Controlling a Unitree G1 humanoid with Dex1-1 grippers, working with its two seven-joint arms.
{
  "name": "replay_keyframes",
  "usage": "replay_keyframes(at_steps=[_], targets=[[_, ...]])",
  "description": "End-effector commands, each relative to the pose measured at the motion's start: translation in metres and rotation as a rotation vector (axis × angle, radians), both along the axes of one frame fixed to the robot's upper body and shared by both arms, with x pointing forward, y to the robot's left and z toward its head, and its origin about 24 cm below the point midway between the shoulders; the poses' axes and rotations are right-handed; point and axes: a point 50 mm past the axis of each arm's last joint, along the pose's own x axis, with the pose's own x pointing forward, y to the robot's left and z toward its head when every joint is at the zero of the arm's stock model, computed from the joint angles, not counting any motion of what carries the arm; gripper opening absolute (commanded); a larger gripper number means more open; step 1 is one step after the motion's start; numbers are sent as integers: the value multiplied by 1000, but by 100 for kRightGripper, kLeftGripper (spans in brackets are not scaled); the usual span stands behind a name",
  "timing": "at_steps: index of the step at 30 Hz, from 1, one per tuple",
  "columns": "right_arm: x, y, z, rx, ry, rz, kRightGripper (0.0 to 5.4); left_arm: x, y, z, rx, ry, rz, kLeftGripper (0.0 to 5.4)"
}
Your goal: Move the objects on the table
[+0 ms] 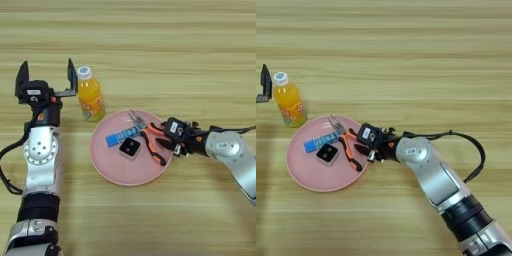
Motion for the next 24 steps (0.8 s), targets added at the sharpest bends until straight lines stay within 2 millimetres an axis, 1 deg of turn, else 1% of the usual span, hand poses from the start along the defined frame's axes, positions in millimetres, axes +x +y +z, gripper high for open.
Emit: replay_keyframes(at_steps=[1, 9, 19, 24], targets=[[1, -1, 1, -12, -8, 12, 161, 0, -1, 0, -2, 2, -2, 540], [1, 0, 4, 6, -10, 18, 81, 0, -1, 0, -3, 2, -2, 540], [4, 3, 16, 96, -15, 1, 80, 0, 0, 0, -2, 4, -3, 540], [7, 1, 28, 163, -26, -26, 80, 0, 1, -1, -2, 6, -2, 540]])
